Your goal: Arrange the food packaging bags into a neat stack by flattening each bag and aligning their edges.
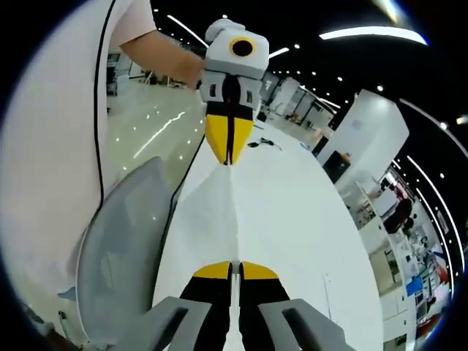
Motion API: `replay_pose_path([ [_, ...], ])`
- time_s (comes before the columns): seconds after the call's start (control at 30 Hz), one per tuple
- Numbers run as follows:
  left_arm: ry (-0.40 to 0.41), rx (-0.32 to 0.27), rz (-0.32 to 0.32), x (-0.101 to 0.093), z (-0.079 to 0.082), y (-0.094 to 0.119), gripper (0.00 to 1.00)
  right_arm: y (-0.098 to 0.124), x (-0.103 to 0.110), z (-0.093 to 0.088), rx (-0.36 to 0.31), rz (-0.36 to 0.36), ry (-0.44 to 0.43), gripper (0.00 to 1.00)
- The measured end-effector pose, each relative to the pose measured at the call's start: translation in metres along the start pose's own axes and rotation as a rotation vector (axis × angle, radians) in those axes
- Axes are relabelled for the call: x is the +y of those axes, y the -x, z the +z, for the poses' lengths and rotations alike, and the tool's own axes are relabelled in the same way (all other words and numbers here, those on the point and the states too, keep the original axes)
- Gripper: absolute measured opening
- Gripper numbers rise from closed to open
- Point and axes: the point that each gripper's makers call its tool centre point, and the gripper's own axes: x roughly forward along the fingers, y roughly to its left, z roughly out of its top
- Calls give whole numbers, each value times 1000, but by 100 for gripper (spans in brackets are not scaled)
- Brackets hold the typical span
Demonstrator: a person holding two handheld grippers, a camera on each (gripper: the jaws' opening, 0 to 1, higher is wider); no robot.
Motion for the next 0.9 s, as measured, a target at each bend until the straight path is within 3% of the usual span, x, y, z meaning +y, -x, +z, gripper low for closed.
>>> replay_pose_path([
  [0.9, -6, -10, 23, -1, 8, 12, 0, 12, -1, -21, 31, -28, -28, 0],
])
